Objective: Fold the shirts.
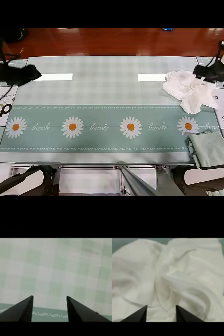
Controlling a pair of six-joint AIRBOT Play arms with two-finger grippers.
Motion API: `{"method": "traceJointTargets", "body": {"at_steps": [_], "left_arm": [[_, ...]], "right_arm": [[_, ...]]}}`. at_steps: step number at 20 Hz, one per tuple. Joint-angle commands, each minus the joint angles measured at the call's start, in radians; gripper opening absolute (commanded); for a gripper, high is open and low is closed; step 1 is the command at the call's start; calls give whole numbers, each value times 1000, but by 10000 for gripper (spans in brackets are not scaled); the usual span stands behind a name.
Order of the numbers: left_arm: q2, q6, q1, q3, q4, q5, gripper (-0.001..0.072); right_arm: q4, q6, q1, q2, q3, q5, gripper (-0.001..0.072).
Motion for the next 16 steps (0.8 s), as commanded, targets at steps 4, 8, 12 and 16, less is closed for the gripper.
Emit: {"method": "traceJointTargets", "body": {"at_steps": [4,8,12,16], "left_arm": [[47,17,-10,-193,0,112,506],[48,18,-8,-192,-18,141,506],[72,19,36,-132,-18,38,506],[226,137,65,-106,-61,-29,506]], "right_arm": [[108,-6,-16,-146,-3,86,406],[119,-35,19,-159,2,114,30],[114,-89,25,-61,50,158,18],[123,-128,31,127,122,116,18]]}}
